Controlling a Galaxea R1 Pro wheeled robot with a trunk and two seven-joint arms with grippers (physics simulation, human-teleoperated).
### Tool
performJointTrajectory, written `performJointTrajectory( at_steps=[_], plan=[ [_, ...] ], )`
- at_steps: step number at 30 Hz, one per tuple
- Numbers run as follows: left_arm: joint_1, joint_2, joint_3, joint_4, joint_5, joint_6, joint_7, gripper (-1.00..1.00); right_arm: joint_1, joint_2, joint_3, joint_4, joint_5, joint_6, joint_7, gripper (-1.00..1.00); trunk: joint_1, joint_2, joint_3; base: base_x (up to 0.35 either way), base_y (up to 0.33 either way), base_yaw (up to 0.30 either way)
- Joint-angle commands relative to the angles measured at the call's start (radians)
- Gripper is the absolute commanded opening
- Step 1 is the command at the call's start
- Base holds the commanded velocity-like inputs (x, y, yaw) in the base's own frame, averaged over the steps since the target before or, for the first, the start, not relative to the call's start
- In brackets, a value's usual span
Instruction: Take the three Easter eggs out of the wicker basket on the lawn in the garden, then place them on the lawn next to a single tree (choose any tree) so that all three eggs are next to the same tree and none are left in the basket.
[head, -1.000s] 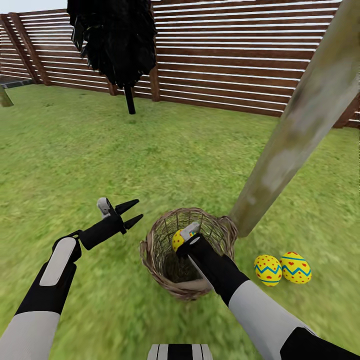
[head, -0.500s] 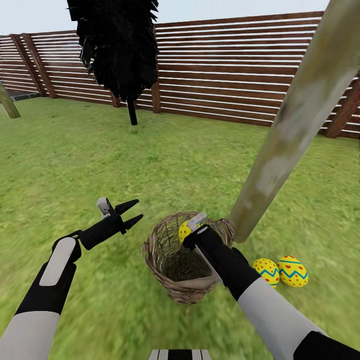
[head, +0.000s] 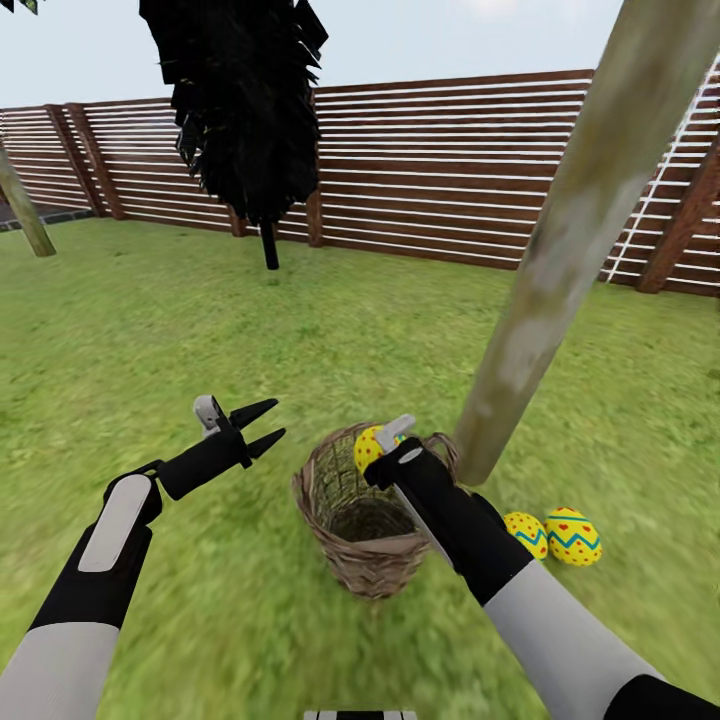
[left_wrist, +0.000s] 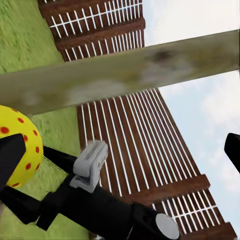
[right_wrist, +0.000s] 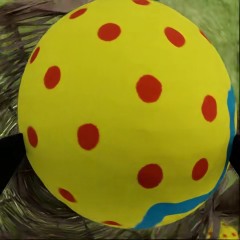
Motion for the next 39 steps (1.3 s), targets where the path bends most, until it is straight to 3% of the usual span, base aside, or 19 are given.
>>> performJointTrajectory(
  at_steps=[1,3,5,7,10,12,13,14,16,19,20,21,22,27,30,32,34,36,39],
  plan=[
    [-0.001,0.000,0.001,0.000,-0.006,0.004,-0.006,1.00,0.007,-0.006,0.002,-0.024,0.002,0.005,-0.002,-1.00,-0.001,0.000,0.003,-0.338,0.000,0.000],
    [-0.001,0.000,0.001,0.001,-0.007,0.004,-0.006,1.00,0.020,-0.014,0.002,-0.068,0.001,0.005,-0.002,-1.00,-0.002,0.000,0.011,-0.340,0.000,0.000],
    [-0.001,0.000,0.002,0.000,-0.007,0.004,-0.006,1.00,0.055,-0.028,-0.026,-0.153,-0.042,0.003,-0.001,-1.00,-0.003,0.001,0.019,-0.232,0.000,0.000],
    [-0.001,0.000,0.002,0.000,-0.007,0.003,-0.007,1.00,0.074,-0.069,-0.037,-0.219,-0.136,-0.001,-0.001,-1.00,-0.004,0.001,0.026,-0.052,0.000,0.000],
    [-0.001,0.000,0.002,0.000,-0.007,0.003,-0.006,1.00,0.079,-0.123,-0.039,-0.247,-0.355,-0.015,0.001,-1.00,-0.005,0.002,0.038,-0.008,0.000,0.000],
    [-0.001,0.000,0.002,0.000,-0.007,0.003,-0.005,1.00,0.080,-0.146,-0.041,-0.251,-0.422,-0.017,0.052,-1.00,-0.006,0.003,0.046,-0.001,0.000,0.000],
    [-0.001,0.001,0.002,0.000,-0.007,0.003,-0.005,1.00,0.080,-0.167,-0.045,-0.251,-0.443,-0.019,0.134,-1.00,-0.007,0.003,0.050,0.000,0.000,0.000],
    [-0.001,0.001,0.002,0.001,-0.007,0.003,-0.005,1.00,0.080,-0.183,-0.058,-0.251,-0.449,-0.020,0.211,-1.00,-0.007,0.003,0.053,0.000,0.000,0.000],
    [-0.001,0.001,0.002,0.001,-0.007,0.003,-0.005,1.00,0.080,-0.204,-0.127,-0.243,-0.457,-0.019,0.433,-1.00,-0.008,0.003,0.061,0.000,0.000,0.000],
    [-0.001,0.001,0.003,0.000,-0.007,0.003,-0.005,1.00,0.080,-0.237,-0.162,-0.238,-0.459,-0.009,0.667,-1.00,-0.009,0.004,0.073,0.000,0.000,0.000],
    [-0.001,0.000,0.002,0.000,-0.008,0.002,-0.005,1.00,0.080,-0.254,-0.181,-0.236,-0.460,-0.010,0.786,-1.00,-0.010,0.004,0.077,0.000,0.000,0.000],
    [-0.001,-0.001,0.002,0.000,-0.009,0.002,-0.004,1.00,0.081,-0.261,-0.198,-0.235,-0.461,-0.009,0.848,-1.00,-0.010,0.005,0.081,0.000,0.000,0.000],
    [-0.001,-0.003,-0.001,-0.003,-0.008,-0.004,-0.011,1.00,0.099,-0.287,-0.219,-0.225,-0.460,-0.013,0.918,-1.00,-0.010,0.005,0.081,0.000,0.000,0.000],
    [-0.001,-0.034,-0.009,-0.016,-0.003,-0.014,-0.031,1.00,0.146,-0.337,-0.227,-0.221,-0.460,-0.018,0.947,-1.00,-0.010,0.005,0.081,0.000,0.000,-0.035],
    [-0.001,-0.040,-0.015,-0.018,-0.007,-0.016,-0.034,1.00,0.182,-0.373,-0.227,-0.221,-0.460,-0.019,0.976,-1.00,-0.010,0.005,0.084,0.000,0.000,-0.210],
    [-0.001,-0.052,-0.073,-0.018,-0.009,-0.018,-0.034,1.00,0.192,-0.395,-0.267,-0.220,-0.460,-0.019,1.031,-1.00,-0.010,0.005,0.086,-0.014,-0.013,-0.232],
    [-0.001,-0.073,-0.153,-0.018,-0.010,-0.076,-0.034,1.00,0.199,-0.403,-0.343,-0.199,-0.460,-0.018,1.058,-1.00,-0.010,0.005,0.089,-0.070,-0.065,-0.235],
    [-0.001,-0.081,-0.202,-0.019,-0.010,-0.106,-0.033,1.00,0.201,-0.405,-0.357,-0.184,-0.460,-0.019,1.060,-1.00,-0.010,0.005,0.091,-0.097,-0.105,-0.235],
    [-0.001,-0.083,-0.214,-0.020,-0.011,-0.112,-0.033,1.00,0.202,-0.406,-0.369,-0.181,-0.458,-0.019,1.061,-1.00,-0.010,0.005,0.094,-0.122,-0.225,-0.235]
  ],
)
